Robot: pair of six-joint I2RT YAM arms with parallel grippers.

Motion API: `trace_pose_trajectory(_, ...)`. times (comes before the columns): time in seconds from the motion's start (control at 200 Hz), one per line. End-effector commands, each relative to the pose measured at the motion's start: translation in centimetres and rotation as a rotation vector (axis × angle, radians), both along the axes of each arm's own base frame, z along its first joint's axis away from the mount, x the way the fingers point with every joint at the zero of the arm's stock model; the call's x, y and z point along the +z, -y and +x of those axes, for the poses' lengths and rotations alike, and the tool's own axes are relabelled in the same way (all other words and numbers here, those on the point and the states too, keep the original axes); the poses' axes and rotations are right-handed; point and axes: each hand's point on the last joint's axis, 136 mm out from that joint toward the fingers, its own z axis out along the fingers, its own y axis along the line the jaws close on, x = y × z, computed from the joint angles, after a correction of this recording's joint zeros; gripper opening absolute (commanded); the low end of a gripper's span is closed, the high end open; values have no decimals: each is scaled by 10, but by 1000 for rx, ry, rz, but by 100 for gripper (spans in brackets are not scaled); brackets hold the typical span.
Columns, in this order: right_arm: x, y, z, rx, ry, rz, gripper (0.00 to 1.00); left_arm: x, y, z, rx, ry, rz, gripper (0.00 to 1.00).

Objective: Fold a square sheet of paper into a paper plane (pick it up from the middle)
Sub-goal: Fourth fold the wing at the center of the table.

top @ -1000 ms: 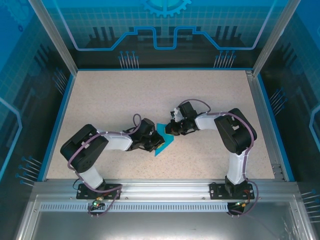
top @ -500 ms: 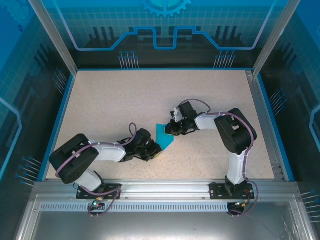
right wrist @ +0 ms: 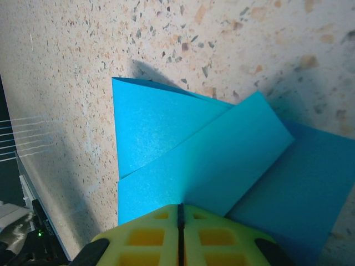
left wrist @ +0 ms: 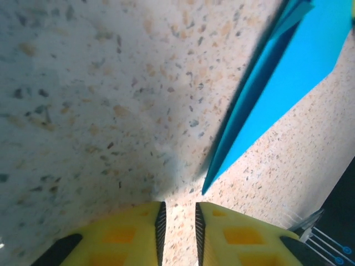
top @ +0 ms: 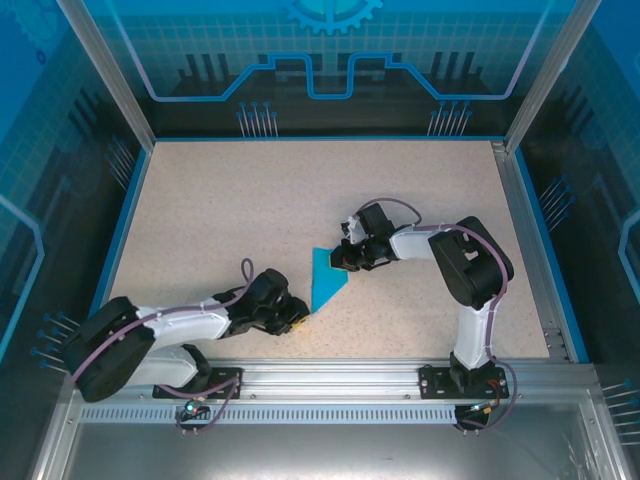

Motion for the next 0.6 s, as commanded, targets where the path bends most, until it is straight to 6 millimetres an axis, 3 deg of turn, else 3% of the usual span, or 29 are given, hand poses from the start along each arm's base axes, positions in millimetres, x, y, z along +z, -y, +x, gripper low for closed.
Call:
trace_pose_trajectory(0.0,-40,27,-14,-53,-95,-140,9,19,-6,14,-4,87,55,30)
trace_pose_trajectory(0.17,-39,26,-14,-54,-96,-133,10,43,12,45,-44,181,40,31)
trace_pose_trajectory(0.35,-37,24,-12,-53,-95,-129,10,45,47,72,-99,210,0,28)
trace_pose_trajectory(0.465,-36,23,-12,-54,-94,-128,10,32,55,81,-106,185,25,28)
trace_pose_trajectory(0.595,-29,20,-8,-57,-89,-111,10,1,45,77,-113,91,143,19)
